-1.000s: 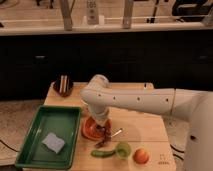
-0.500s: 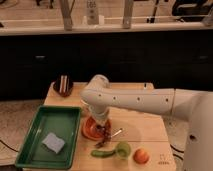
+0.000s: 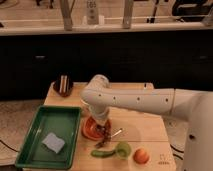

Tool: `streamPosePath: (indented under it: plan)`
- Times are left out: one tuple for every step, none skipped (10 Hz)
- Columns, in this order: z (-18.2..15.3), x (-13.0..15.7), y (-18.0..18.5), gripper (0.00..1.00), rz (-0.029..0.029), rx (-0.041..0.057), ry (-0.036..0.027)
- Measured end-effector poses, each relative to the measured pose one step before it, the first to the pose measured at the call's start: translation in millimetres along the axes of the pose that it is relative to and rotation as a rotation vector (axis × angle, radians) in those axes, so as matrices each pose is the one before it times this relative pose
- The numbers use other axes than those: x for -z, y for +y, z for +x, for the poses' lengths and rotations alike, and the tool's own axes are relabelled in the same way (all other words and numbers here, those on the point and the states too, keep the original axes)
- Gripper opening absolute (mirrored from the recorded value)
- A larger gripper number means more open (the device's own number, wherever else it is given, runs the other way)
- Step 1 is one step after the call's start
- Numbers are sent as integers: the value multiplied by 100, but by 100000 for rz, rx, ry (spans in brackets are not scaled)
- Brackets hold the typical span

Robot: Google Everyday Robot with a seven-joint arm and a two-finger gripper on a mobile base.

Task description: Place grapes in red bowl

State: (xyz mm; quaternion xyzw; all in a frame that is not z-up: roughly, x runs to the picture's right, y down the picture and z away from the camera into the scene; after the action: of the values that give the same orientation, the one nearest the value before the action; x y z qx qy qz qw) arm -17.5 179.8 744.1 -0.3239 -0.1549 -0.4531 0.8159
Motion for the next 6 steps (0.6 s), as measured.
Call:
streamPosePath:
  plan:
    - [17,-24,-6,1,-13,47,-20]
    - [24,-13,-26,1,20,75,68]
    - [22,8,-29,1,19,94,64]
    - [10,11,-24,1,35,70,3]
    - [44,-16,13,1,-31,-4,32]
    - [3,-4,-11,1,21,57,-25]
